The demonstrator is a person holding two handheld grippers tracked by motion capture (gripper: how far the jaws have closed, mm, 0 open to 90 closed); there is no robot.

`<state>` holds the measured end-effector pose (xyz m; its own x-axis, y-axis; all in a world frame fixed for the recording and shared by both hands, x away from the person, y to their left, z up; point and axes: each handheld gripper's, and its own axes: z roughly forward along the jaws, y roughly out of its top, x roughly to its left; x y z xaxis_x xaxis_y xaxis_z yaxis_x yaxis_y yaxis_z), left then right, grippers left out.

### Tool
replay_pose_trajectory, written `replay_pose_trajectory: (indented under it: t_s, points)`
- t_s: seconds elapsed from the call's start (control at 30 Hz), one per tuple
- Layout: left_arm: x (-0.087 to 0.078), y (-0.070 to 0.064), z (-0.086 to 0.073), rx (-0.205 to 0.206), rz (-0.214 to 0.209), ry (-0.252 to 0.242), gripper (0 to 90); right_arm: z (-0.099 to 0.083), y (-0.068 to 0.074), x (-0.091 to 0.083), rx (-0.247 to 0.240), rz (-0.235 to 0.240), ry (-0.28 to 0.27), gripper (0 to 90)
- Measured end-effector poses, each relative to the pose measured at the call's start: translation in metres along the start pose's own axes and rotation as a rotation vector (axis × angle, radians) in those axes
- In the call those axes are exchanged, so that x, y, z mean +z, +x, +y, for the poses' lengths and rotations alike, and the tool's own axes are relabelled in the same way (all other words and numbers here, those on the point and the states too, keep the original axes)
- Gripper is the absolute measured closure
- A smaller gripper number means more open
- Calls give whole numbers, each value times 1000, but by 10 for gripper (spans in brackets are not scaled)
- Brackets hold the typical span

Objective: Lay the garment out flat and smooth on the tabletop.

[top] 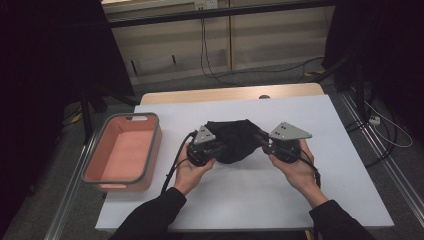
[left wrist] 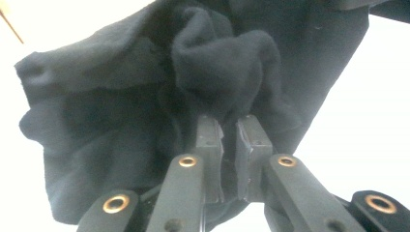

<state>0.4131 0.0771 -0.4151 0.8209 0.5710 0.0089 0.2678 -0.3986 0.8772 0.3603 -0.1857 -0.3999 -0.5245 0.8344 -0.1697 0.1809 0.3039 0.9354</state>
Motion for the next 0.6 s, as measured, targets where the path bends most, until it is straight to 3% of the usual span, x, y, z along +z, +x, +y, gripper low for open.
replay_pose_trajectory:
  t_s: [0.17,0.37,0.47,0.6]
  points:
    - [-18,2,5,-10,-3,-31,827,-1,-11,-1,27,-36,-8,796]
    - [-44,-8,10,8,-24,-65,829,-5,-30,-1,66,-81,-7,795]
    - [-53,-15,2,38,-38,-47,829,-10,-39,2,78,-102,7,795]
    - [-52,-27,-18,60,-76,8,829,-21,-45,11,79,-118,51,793]
